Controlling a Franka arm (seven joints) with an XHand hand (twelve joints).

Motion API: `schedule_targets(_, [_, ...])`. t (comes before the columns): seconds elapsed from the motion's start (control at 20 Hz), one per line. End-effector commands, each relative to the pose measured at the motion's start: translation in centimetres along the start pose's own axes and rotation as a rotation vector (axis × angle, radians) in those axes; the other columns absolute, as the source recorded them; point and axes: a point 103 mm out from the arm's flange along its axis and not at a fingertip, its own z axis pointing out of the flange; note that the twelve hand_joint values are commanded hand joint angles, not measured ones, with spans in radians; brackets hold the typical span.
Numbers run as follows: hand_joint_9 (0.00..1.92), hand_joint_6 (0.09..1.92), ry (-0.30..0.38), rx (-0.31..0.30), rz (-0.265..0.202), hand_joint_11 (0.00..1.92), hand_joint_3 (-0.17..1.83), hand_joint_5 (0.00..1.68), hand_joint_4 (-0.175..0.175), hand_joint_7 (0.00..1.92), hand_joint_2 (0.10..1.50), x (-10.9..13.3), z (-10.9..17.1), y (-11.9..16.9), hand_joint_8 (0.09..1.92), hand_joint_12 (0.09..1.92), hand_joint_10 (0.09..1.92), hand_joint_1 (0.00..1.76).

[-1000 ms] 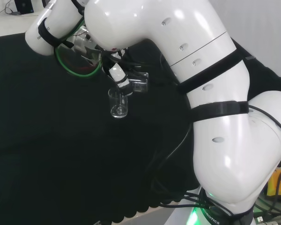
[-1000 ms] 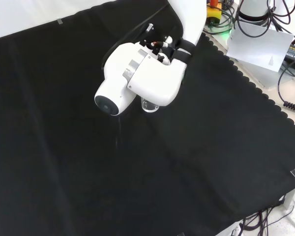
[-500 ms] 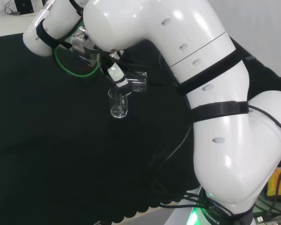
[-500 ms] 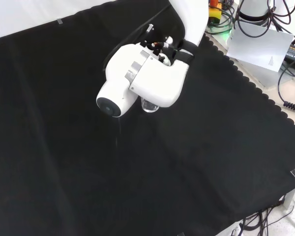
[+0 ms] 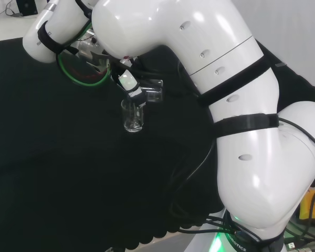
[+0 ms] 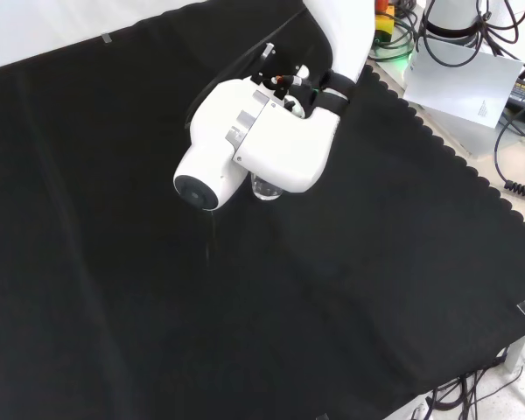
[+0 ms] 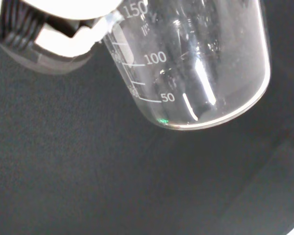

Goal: Pour the water from the handheld beaker into the one on the table.

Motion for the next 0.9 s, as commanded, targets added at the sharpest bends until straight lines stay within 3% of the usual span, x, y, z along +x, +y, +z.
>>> schedule_targets(0.05, [1.84,0.75,0.02,-0.023,-0.009,1.69,0.56,1.21,0.175,1.58,0.73,-0.1,0.0,-0.2,0.59,0.48,0.09,1.11])
schedule_targets(0.2, [1.84,0.75,0.04,-0.081,-0.026,1.7,0.56,1.21,0.175,1.58,0.73,-0.6,0.3,-0.6,0.59,0.48,0.09,1.11])
schedule_targets(0.5, [1.84,0.75,0.084,-0.276,-0.081,1.7,0.56,1.21,0.175,1.58,0.73,-1.6,1.2,-1.9,0.59,0.48,0.09,1.11])
schedule_targets(0.9, [1.84,0.75,0.153,-0.437,-0.133,1.7,0.56,1.21,0.175,1.58,0.73,-3.3,2.5,-2.6,0.59,0.48,0.09,1.11])
